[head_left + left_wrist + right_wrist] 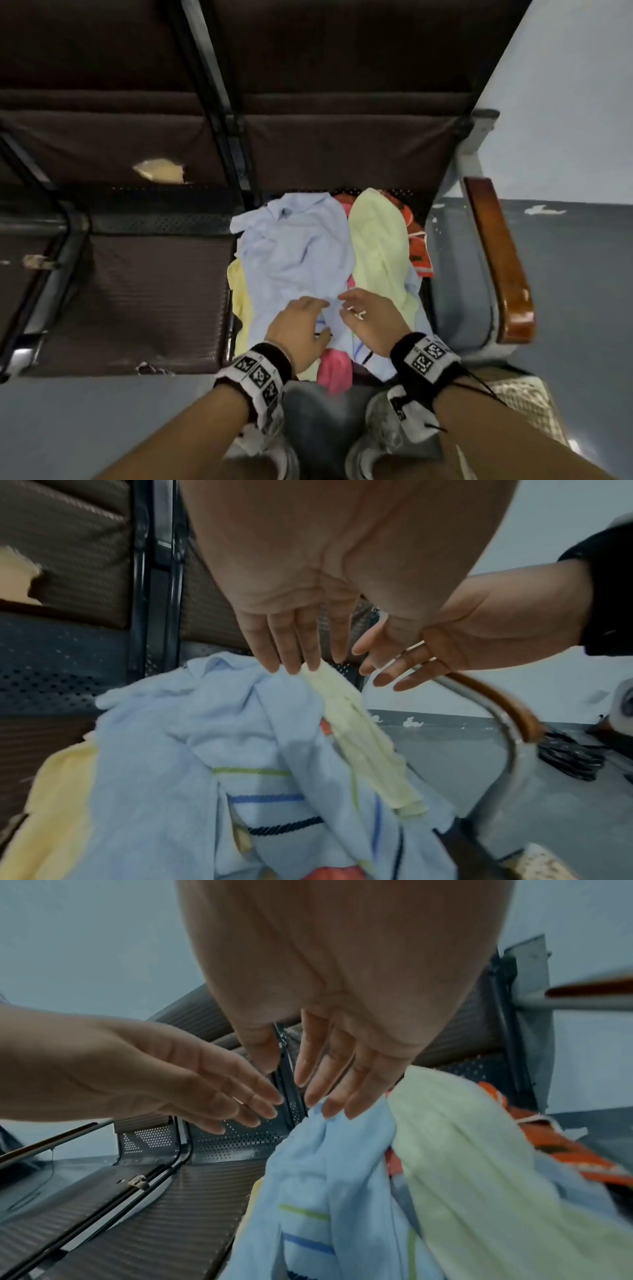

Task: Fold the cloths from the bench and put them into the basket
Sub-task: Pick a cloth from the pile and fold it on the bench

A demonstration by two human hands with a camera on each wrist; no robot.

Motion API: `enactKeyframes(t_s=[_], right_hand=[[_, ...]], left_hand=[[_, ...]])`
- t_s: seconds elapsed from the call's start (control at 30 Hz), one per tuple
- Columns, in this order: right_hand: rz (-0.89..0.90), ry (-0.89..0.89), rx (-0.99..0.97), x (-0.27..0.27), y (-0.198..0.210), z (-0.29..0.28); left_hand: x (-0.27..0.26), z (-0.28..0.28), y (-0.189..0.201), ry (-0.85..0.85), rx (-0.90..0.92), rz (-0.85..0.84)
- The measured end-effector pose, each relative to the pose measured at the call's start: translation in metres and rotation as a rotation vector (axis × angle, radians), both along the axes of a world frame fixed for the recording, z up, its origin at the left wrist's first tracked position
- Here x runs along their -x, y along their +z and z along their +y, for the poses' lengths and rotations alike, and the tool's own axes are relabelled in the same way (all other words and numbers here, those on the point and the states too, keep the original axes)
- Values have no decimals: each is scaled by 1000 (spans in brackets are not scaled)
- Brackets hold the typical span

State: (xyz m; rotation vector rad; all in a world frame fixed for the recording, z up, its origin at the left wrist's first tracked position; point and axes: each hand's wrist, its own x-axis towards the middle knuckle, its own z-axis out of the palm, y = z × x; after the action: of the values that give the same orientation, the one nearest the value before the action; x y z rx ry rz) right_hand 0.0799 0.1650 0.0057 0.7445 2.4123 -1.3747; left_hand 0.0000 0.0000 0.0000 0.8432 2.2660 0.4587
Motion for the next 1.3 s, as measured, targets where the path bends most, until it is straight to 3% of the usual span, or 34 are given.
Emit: enactKeyframes(t_s=[0.27,0.47,0.6,0.67,0.77,0.9,1.0,1.1,1.23,1.3], right_hand=[[162,6,-140,33,-178,14],[374,-84,-273,56,-243,28],[424,-137,-260,57,-246,31],[431,-83,-214,50,-237,31],[459,85,-138,34,-218,28],[570,237,-258,19,-193,24],[651,62,-383,7,-174,28],[748,-80,-333,-9,-154,28],[849,74,-358,-26,-120,4],[887,120,-351,-36,-107,0]], left_hand=[[46,15,-200,103,-67,291],[63,29,-250,135,-356,681],[61,32,-243,143,-556,710],[53,32,-230,123,-597,739],[30,31,-203,183,-759,557],[4,33,-167,259,-964,287],[-9,28,-141,274,-898,214],[-19,14,-126,286,-704,260],[-47,11,-111,55,-651,303],[-55,10,-107,52,-664,287]])
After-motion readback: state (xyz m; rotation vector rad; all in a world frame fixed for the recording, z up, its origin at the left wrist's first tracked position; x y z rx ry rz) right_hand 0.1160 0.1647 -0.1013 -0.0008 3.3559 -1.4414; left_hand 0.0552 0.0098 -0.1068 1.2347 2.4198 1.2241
